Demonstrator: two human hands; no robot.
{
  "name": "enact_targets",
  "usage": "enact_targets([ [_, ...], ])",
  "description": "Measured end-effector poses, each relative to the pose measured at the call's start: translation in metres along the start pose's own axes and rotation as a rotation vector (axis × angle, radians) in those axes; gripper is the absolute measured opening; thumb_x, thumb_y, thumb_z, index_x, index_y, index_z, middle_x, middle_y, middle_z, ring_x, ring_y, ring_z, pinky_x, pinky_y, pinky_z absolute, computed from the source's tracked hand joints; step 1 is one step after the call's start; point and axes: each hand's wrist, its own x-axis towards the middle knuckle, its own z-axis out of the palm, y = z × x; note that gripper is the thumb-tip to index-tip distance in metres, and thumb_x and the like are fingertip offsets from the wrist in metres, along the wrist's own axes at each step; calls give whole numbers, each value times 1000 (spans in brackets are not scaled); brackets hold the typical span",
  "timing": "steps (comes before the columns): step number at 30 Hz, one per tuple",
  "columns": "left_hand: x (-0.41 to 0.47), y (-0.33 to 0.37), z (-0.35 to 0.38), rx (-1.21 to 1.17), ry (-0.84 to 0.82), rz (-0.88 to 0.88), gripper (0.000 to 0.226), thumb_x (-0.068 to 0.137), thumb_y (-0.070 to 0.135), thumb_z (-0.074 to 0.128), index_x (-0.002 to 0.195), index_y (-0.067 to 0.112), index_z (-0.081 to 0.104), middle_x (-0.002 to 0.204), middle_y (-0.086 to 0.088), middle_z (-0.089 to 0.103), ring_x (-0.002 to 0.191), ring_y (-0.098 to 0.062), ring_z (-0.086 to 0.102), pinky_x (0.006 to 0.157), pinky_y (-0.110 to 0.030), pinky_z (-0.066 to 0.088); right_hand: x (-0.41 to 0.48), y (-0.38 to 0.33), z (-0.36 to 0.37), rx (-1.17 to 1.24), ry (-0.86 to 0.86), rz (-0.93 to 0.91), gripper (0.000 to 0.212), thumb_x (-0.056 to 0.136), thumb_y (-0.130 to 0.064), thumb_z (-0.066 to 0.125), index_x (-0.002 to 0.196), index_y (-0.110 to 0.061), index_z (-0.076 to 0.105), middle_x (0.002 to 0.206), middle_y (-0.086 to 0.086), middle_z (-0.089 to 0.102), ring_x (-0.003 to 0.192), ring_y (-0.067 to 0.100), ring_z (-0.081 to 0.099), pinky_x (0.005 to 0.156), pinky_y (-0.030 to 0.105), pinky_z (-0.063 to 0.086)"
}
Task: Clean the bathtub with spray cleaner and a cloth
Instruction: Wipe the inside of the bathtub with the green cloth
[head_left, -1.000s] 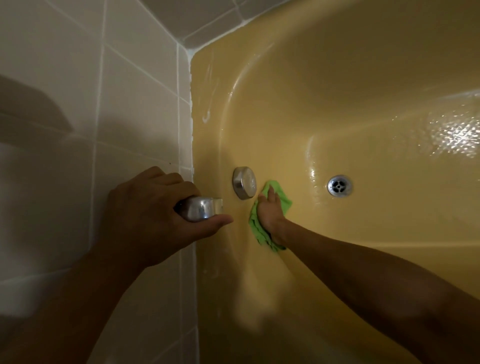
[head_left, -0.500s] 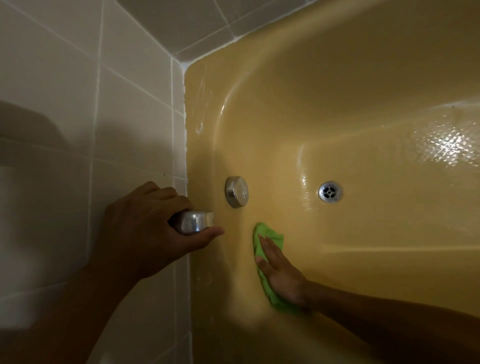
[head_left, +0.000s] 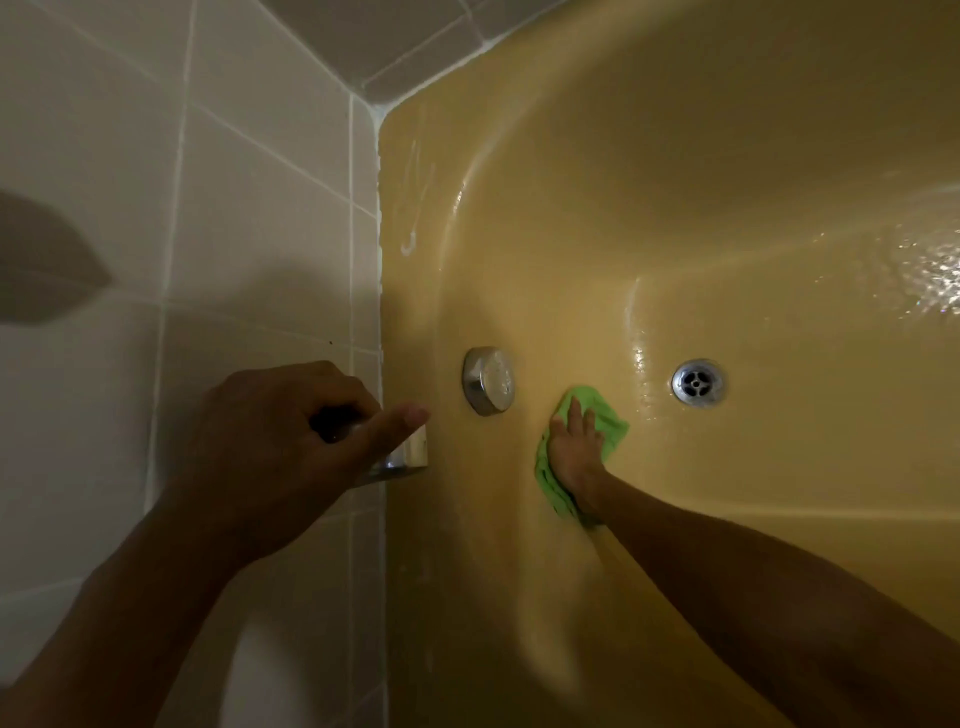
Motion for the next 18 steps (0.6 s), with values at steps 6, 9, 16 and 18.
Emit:
enact_targets([
  [6, 29, 4, -5, -109, -245, -261, 84, 69, 99, 42, 135, 49, 57, 128, 20, 63, 98, 4, 62, 75, -13, 44, -31, -60, -23, 281, 2, -200, 57, 111, -31, 24, 163, -24, 1, 171, 2, -10, 157, 24, -7, 126, 45, 3],
  [9, 63, 9, 7, -14, -222, -186, 88, 77, 81, 47, 157, 47, 29, 166, 11, 28, 147, -16, 36, 117, -35, 35, -46, -57, -21, 264, -39, -265, 59, 111, -33, 27, 163, -27, -1, 171, 2, -10, 157, 20, -6, 125, 40, 4],
  [16, 107, -1, 47, 29, -198, -275, 105, 87, 66, 66, 164, 35, 1, 173, 1, -5, 159, -23, -1, 128, -51, 11, -58, -37, -23, 193, -123, -295, 63, 110, -40, 32, 163, -27, 0, 171, 1, -8, 157, 18, -2, 125, 35, 7],
  [18, 113, -15, 53, -11, -174, -298, 116, 83, 60, 75, 165, 28, -1, 173, -1, -4, 159, -23, -1, 128, -47, 11, -58, -37, -22, 196, -126, -283, 63, 110, -41, 32, 162, -30, -1, 171, 1, -11, 157, 19, -2, 125, 36, 9],
])
